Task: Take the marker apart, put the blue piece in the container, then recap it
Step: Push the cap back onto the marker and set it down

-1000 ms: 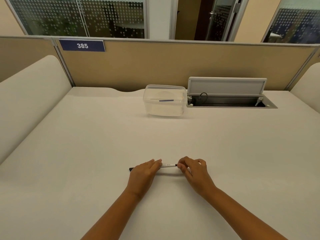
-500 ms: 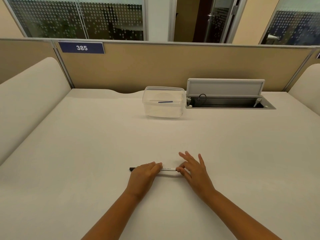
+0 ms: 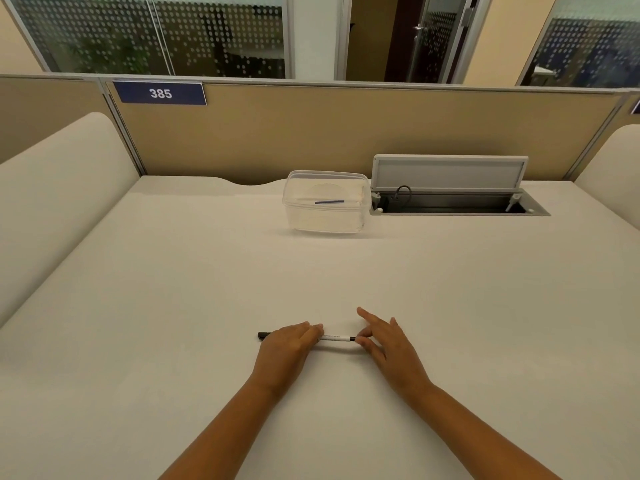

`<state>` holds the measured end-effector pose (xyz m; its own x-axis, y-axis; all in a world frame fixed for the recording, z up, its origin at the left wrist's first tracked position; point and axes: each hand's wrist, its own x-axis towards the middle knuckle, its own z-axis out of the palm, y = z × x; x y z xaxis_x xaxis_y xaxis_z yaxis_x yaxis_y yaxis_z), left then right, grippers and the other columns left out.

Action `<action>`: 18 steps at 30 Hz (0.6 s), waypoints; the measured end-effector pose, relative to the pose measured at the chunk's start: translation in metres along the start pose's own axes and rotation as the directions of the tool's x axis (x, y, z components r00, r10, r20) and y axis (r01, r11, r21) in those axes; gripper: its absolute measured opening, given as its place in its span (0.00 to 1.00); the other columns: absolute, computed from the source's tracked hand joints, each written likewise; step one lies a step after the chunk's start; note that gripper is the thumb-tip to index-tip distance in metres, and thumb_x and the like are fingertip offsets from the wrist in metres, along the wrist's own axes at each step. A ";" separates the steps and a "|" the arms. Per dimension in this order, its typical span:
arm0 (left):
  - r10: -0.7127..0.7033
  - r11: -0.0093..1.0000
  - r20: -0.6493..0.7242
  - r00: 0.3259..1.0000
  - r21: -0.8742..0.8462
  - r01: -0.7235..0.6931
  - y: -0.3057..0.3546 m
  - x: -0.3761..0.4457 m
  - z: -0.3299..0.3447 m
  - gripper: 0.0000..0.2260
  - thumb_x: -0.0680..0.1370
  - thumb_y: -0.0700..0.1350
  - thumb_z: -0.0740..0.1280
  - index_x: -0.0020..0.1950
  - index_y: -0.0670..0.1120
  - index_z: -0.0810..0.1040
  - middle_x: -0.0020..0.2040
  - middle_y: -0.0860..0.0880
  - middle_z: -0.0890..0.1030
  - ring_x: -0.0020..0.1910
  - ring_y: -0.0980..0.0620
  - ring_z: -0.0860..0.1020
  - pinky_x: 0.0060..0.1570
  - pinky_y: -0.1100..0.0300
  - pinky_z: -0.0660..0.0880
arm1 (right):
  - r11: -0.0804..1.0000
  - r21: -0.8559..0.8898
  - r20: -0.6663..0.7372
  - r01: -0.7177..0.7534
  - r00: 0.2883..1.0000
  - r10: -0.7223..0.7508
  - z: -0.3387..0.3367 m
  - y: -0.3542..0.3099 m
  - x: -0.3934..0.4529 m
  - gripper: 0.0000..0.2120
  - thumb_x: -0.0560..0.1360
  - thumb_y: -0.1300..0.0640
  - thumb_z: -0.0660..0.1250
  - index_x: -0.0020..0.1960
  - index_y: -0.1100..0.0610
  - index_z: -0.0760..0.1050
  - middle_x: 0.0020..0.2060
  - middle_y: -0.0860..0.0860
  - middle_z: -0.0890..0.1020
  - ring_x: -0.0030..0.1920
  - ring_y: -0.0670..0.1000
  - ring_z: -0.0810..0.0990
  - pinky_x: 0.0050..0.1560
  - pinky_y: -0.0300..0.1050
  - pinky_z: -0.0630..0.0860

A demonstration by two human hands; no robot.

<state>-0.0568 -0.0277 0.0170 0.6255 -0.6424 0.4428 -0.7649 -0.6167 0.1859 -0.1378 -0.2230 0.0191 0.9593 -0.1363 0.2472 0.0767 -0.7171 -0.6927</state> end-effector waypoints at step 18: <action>-0.026 1.000 0.058 0.998 0.000 0.026 0.002 0.000 -0.006 0.14 0.61 0.36 0.77 0.44 0.47 0.82 0.32 0.52 0.79 0.28 0.52 0.77 0.24 0.67 0.65 | 1.000 -0.009 0.009 0.004 1.000 -0.004 0.004 0.008 -0.003 0.15 0.74 0.50 0.66 0.61 0.47 0.70 0.50 0.32 0.72 0.57 0.34 0.71 0.74 0.50 0.47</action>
<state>-0.0589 -0.0268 0.0225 0.6532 -0.6513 0.3862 -0.7482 -0.6334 0.1972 -0.1389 -0.2253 0.0101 0.9615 -0.1274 0.2434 0.0777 -0.7238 -0.6856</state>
